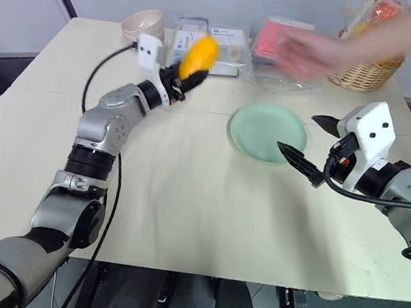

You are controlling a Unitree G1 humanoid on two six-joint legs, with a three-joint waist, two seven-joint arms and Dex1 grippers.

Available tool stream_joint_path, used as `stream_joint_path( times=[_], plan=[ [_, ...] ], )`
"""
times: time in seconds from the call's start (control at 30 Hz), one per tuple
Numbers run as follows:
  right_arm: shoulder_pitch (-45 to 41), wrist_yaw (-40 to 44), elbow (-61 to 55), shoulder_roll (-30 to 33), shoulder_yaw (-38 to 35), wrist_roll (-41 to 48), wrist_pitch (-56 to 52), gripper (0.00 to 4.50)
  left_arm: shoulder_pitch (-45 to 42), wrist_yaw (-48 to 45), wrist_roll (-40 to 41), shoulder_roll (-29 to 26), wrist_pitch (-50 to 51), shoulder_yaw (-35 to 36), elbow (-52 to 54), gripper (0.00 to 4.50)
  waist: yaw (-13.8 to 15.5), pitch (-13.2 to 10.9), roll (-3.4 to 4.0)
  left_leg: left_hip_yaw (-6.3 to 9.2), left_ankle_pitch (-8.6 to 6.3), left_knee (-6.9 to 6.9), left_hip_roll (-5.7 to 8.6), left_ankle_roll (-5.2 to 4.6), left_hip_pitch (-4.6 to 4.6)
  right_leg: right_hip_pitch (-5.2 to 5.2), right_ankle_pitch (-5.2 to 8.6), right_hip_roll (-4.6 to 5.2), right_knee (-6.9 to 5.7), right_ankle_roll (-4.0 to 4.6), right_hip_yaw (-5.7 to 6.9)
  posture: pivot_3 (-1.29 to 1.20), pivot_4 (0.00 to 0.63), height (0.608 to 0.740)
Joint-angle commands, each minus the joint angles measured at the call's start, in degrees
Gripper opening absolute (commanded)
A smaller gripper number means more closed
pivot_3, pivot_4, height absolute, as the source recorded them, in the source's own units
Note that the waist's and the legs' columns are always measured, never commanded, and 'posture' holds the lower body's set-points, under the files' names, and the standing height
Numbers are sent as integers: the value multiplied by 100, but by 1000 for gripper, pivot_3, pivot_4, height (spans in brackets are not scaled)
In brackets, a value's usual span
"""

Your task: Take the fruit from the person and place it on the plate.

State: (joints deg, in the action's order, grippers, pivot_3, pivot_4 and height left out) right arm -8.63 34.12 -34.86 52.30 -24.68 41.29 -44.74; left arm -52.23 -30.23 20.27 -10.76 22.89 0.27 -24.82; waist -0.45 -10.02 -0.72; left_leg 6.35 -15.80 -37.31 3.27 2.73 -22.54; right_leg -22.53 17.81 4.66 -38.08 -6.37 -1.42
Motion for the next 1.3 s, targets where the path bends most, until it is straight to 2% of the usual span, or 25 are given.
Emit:
stream_joint_path(
  times=[0.03, 0.23, 0.43, 0.7, 0.9, 1.1, 1.13, 1.2, 1.23, 1.3],
  plan=[
    [91, -227, -317, -174, -166, 14, 61, 4500, -629, -798, -377, 151, -432, -453, -928, 2330, 8, 0, -1, 1, 0, -1, 1, 0, 0, 1, 0, 0, 0, 0, 2, 0, 150, 740],
    [842, -754, -1025, -652, -263, -4, -29, 4500, -1679, -1895, -1007, 525, -1464, -851, -2979, 2330, 4, -4, -8, 2, -3, 1, 4, -6, -7, -3, 1, 0, 1, -2, 7, 0, 150, 740],
    [1663, -1281, -1746, -1121, -468, 35, -105, 4500, -2189, -2384, -1476, 893, -2117, -946, -4128, 2330, -28, -4, -7, -1, -15, 1, 4, -28, -3, -6, 1, -6, -5, -2, 4, 0, 150, 740],
    [2154, -1969, -2203, -1512, -338, -166, -106, 4500, -2224, -2536, -2040, 1116, -2656, -1015, -4676, 2330, -20, -4, -7, 1, -16, 0, 5, -30, -2, -4, 2, -6, -7, -3, 3, 0, 150, 740],
    [2629, -2142, -2358, -1779, -159, -398, 21, 4500, -2180, -2447, -2258, 1171, -2847, -959, -4817, 2330, -25, -4, -7, 1, -17, 0, 6, -31, -1, -2, 2, -6, -8, -3, 3, 0, 150, 740],
    [2662, -2244, -2452, -1876, -146, -426, 1, 4500, -2270, -2044, -2305, 1274, -2917, -792, -4938, 2330, -21, -3, -7, 1, -17, 0, 8, -32, 0, -2, 2, -7, -9, -3, 3, 0, 150, 740],
    [2664, -2261, -2466, -1880, -148, -425, -8, 4500, -2280, -2018, -2315, 1279, -2924, -774, -4950, 3371, -22, -3, -6, 1, -17, 0, 8, -32, 0, -2, 2, -6, -9, -3, 3, 0, 150, 740],
    [2665, -2293, -2488, -1884, -160, -410, -24, 4500, -2293, -1997, -2347, 1287, -2940, -750, -4971, 4293, -24, -3, -7, 1, -17, 0, 8, -32, 0, -3, 2, -7, -10, -3, 3, 0, 150, 740],
    [2669, -2308, -2501, -1883, -159, -404, -29, 4500, -2295, -2001, -2371, 1287, -2957, -744, -4977, 4448, -24, -3, -6, 1, -17, 0, 9, -32, 1, -3, 2, -7, -10, -3, 3, 0, 150, 740],
    [2672, -2317, -2505, -1871, -181, -388, -38, 4500, -2306, -1985, -2397, 1291, -2954, -720, -4990, 4448, -23, -3, -6, 1, -17, 0, 10, -32, 1, -2, 2, -7, -10, -3, 3, 0, 150, 740]
  ],
)
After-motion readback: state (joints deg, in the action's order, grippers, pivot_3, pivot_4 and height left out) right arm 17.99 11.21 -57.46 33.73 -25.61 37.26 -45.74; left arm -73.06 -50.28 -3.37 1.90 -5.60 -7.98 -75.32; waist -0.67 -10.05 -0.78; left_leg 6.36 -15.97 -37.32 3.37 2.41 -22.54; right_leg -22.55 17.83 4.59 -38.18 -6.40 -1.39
